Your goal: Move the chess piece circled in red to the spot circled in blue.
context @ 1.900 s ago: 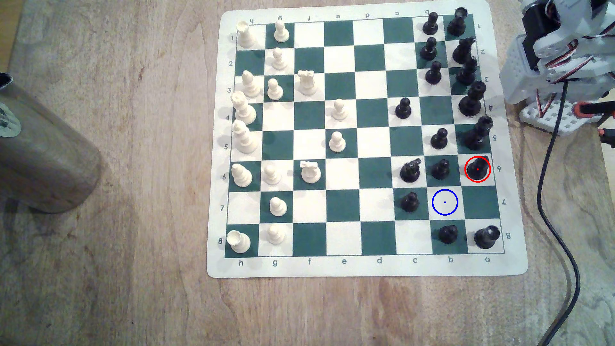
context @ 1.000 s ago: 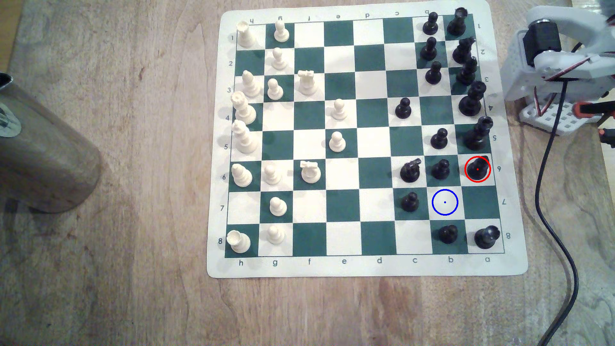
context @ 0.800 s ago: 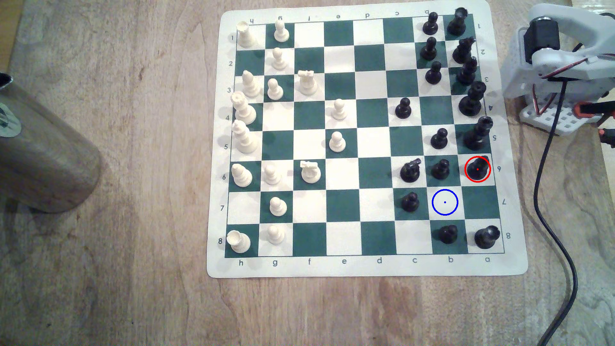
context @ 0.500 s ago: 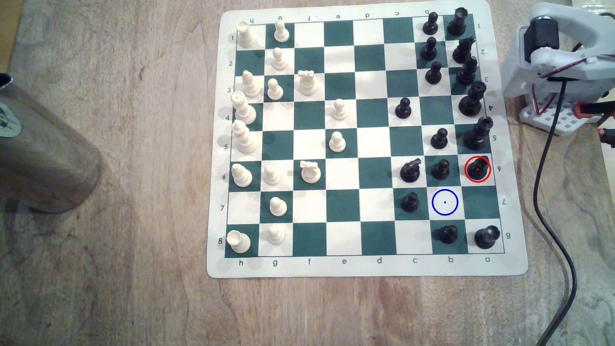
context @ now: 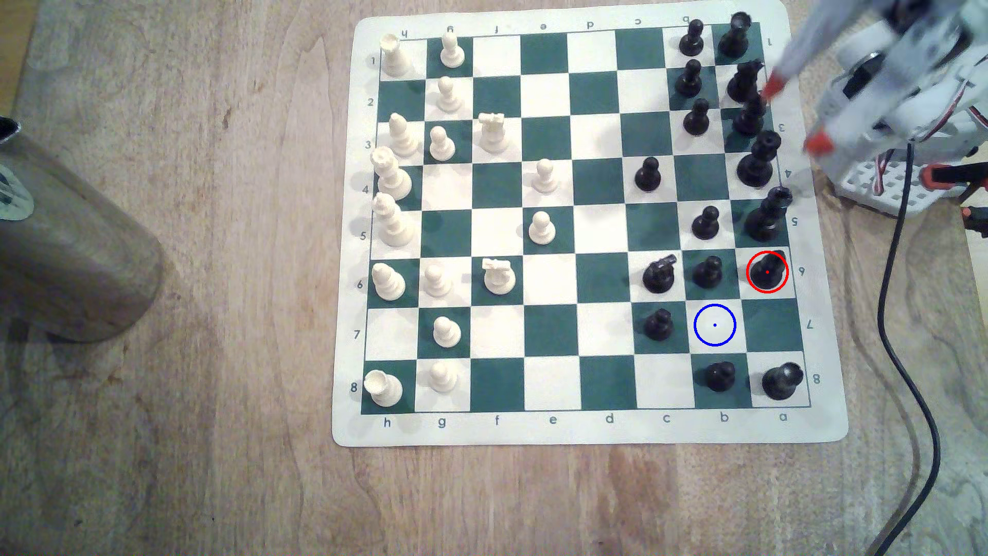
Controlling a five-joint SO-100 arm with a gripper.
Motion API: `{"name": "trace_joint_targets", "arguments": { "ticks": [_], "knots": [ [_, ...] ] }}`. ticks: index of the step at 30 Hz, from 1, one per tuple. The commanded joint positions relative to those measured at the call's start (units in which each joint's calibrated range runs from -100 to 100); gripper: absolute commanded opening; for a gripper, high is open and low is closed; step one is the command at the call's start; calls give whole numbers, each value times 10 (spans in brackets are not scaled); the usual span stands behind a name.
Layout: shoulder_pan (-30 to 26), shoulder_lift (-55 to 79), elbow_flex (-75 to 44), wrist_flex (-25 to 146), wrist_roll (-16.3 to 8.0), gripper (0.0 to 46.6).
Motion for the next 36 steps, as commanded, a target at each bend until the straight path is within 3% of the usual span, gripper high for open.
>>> {"name": "trace_joint_targets", "arguments": {
  "ticks": [1,12,36],
  "knots": [
    [-43,25,72,-31,-15,174],
    [-154,95,206,-132,-66,154],
    [-164,231,271,-214,-90,141]
  ]
}}
